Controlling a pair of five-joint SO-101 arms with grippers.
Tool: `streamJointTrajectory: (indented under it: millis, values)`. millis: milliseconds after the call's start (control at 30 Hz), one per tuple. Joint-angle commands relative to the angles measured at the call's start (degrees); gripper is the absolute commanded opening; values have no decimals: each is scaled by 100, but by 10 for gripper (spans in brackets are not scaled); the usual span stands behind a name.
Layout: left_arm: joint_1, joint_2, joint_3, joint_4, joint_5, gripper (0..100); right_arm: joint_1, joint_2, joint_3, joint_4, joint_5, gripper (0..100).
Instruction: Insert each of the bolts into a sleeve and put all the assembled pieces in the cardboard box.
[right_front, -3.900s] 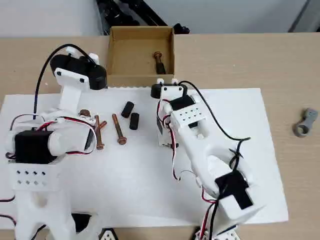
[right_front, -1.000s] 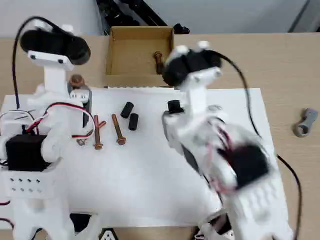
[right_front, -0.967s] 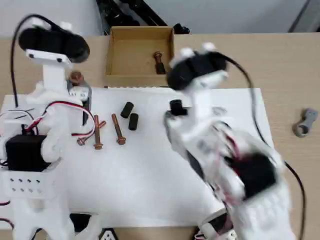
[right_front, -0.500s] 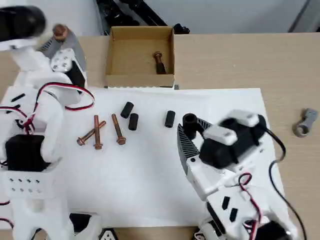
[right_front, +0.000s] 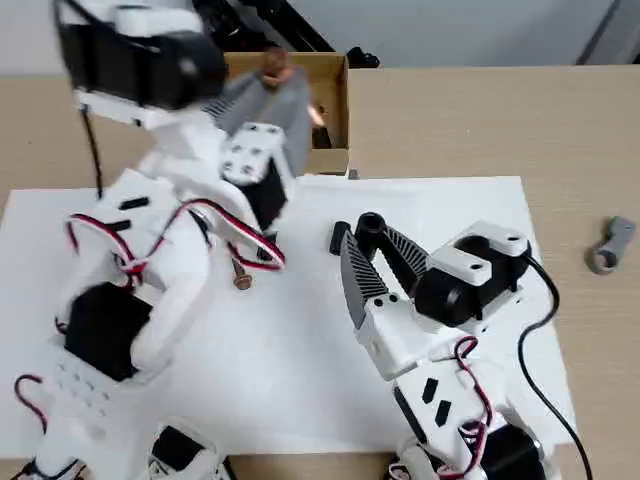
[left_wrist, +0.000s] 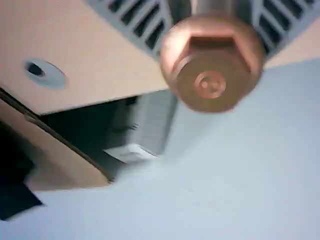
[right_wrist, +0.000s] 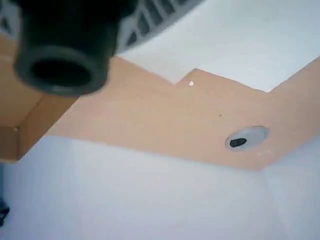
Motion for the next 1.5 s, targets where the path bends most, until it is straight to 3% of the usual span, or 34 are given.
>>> streamJointTrajectory:
  millis: [0, 167, 367, 667, 867, 1467]
  values:
    - [475, -88, -295, 132, -185, 6, 13, -92, -44, -145, -18, 3]
    - [879, -26, -259, 378, -765, 6, 13, -66, -44, -145, 229, 3]
    - [923, 510, -725, 1002, -932, 6, 13, -66, -26, -110, 721, 3]
    - [923, 1556, -3160, 2822, -941, 6, 13, -66, -26, 180, 756, 3]
    - [1204, 2110, -4444, 3622, -923, 6, 13, -66, -26, 180, 756, 3]
    - [1433, 2207, -3644, 3736, -941, 6, 13, -66, -26, 180, 747, 3]
